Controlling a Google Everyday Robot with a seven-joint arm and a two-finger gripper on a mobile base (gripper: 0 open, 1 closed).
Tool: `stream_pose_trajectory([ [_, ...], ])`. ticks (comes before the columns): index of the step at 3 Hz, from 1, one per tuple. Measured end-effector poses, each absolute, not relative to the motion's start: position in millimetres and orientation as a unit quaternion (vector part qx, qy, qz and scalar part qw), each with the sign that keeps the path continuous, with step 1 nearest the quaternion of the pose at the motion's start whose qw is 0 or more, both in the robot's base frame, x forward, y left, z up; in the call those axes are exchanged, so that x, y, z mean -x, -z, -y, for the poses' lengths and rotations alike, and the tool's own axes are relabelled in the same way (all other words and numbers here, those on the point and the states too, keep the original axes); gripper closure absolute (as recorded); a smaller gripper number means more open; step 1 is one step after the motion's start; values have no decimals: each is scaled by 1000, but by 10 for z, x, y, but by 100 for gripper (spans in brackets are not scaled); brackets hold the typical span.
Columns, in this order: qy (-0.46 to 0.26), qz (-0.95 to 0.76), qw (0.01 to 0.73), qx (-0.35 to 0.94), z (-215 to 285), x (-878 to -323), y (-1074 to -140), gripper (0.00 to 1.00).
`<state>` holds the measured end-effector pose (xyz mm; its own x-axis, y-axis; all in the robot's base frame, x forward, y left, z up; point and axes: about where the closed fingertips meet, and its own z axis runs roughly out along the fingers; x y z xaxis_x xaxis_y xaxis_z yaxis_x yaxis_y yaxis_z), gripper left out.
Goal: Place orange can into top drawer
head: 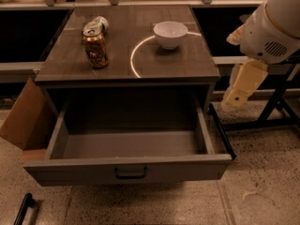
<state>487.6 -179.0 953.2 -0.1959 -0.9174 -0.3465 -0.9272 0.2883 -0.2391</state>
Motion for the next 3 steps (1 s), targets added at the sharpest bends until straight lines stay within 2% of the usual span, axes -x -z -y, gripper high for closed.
stream_pose_trajectory([
  [1, -10, -764, 240, 599, 1674, -5128, -9528, 0],
  [3, -31, -734, 337, 589, 1138, -6048, -9607, 0],
])
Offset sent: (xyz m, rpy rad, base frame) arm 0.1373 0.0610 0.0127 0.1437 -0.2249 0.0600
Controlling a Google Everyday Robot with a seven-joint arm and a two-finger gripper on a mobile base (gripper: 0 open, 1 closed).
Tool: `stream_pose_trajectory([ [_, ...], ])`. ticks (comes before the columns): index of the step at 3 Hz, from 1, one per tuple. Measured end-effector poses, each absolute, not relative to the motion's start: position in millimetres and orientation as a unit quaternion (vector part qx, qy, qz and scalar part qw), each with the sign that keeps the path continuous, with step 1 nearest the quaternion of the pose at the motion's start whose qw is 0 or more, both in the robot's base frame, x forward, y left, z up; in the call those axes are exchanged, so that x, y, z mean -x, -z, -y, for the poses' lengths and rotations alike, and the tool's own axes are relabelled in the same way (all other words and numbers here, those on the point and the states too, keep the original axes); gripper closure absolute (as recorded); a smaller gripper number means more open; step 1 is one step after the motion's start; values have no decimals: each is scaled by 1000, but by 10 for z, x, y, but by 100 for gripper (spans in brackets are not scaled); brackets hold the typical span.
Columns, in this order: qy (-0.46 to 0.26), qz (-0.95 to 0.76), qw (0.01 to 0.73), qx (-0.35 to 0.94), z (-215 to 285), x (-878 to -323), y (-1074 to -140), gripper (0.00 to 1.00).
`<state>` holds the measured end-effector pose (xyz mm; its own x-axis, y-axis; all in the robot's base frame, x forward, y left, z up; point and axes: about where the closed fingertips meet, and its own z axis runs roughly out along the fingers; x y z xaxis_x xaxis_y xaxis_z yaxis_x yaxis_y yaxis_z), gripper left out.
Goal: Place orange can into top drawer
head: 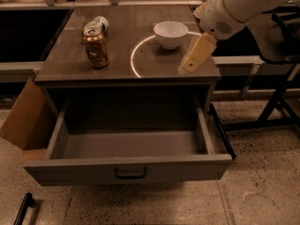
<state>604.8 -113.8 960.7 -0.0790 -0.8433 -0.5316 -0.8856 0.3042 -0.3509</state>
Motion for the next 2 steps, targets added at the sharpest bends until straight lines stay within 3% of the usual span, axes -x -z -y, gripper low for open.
stream_pose_trajectory([
  [2, -157, -690, 427, 564, 327, -6598, -9507, 0],
])
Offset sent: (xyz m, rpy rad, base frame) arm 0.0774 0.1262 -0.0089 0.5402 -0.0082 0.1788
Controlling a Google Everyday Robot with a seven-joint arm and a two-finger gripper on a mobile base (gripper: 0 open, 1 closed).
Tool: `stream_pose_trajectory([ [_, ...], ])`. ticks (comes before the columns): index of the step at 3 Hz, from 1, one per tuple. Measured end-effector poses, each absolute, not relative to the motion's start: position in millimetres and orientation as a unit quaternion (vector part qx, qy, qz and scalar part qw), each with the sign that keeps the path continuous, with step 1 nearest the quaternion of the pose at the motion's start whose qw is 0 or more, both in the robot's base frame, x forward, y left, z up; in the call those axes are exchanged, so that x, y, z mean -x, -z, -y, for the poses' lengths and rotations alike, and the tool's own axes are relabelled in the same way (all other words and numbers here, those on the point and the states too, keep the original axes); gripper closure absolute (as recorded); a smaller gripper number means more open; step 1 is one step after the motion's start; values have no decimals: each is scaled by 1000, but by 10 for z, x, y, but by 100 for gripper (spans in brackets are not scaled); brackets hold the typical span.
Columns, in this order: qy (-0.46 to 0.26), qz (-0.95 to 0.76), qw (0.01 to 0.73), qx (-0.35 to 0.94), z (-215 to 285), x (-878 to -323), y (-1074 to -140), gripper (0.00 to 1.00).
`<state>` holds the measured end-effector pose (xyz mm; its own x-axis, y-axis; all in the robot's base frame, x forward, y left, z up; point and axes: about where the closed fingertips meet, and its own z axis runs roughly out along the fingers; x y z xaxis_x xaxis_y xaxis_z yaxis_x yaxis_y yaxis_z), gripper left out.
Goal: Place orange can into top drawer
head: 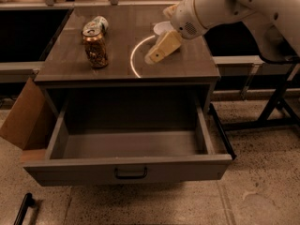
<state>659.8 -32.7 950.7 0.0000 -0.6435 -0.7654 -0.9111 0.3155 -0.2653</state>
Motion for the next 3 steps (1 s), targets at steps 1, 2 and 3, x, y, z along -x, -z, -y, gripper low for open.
stream_pose_trajectory([
  [1, -173, -685, 430, 562, 238, -6609, -9481, 0],
  [2, -172, -685, 430, 562, 240, -6609, -9481, 0],
  [3, -180, -682, 449, 549, 45, -6809, -9388, 0],
])
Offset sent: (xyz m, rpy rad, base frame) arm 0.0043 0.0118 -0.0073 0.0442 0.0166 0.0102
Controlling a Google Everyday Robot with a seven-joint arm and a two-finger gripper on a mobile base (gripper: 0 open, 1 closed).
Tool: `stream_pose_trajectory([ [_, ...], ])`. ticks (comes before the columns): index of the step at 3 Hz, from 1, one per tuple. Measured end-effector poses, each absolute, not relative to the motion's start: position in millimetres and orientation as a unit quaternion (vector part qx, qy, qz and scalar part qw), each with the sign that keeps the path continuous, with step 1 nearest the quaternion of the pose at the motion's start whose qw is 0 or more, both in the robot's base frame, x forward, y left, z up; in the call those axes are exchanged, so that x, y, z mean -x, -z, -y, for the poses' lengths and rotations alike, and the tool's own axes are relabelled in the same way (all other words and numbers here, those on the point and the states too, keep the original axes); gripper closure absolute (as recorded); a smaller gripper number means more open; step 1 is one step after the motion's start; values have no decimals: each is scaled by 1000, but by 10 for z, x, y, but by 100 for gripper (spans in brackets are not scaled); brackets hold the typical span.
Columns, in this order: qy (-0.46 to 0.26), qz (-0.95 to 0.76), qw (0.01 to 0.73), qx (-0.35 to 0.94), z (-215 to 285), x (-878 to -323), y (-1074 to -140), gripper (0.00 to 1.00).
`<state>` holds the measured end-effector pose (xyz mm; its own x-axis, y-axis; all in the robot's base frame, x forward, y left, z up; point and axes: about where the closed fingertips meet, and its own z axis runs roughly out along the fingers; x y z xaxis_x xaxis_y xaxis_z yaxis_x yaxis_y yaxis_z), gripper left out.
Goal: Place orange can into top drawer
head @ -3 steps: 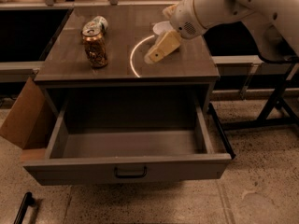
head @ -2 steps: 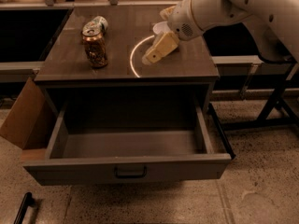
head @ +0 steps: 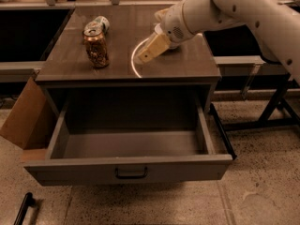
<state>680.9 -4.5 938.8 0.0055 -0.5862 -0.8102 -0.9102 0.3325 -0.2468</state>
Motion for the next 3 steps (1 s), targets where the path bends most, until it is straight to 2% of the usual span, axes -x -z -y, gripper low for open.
stream_pose_trajectory([
  [3, -245, -655, 492, 519, -751, -7461, -9155, 0],
])
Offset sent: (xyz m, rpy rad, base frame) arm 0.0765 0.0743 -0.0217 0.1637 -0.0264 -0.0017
